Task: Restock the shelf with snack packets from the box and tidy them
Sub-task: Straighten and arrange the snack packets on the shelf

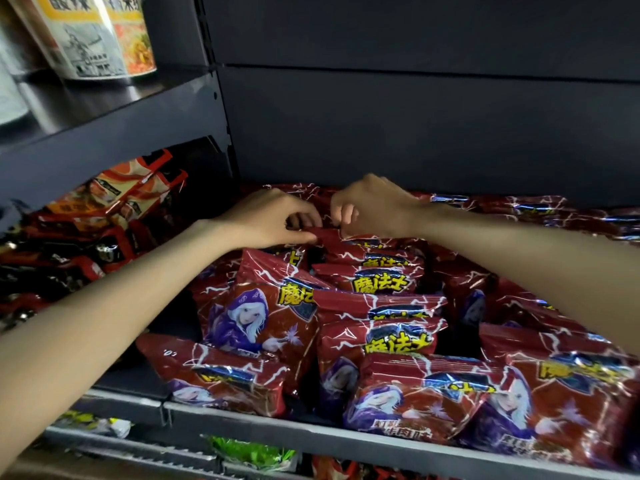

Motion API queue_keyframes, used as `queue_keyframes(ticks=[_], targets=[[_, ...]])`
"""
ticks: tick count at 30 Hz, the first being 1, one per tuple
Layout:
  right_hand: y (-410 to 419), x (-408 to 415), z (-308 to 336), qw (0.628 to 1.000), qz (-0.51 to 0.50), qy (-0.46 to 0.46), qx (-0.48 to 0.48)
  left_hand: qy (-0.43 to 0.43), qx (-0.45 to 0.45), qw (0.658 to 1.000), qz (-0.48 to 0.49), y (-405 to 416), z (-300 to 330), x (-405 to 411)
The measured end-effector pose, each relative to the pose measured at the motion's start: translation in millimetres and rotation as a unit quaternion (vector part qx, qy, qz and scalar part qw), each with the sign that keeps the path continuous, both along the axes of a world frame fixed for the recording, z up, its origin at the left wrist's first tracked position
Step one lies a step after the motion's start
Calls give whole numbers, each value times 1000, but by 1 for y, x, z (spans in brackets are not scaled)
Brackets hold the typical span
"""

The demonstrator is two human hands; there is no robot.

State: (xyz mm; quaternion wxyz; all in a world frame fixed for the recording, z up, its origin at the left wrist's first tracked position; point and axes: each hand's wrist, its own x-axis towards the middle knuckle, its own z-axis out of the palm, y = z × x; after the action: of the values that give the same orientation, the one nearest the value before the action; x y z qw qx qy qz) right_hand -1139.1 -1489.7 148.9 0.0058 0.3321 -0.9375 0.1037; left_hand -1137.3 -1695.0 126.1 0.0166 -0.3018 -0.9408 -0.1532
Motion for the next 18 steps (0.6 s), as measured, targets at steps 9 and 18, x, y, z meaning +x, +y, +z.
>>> queue_keyframes(ticks=[9,18], targets=[[90,16,33,998,-10,19,-56,82,-65,994,-32,13,22,1],[147,26,16,972,-67,3,226,59,-108,986,-110,92,32,13]])
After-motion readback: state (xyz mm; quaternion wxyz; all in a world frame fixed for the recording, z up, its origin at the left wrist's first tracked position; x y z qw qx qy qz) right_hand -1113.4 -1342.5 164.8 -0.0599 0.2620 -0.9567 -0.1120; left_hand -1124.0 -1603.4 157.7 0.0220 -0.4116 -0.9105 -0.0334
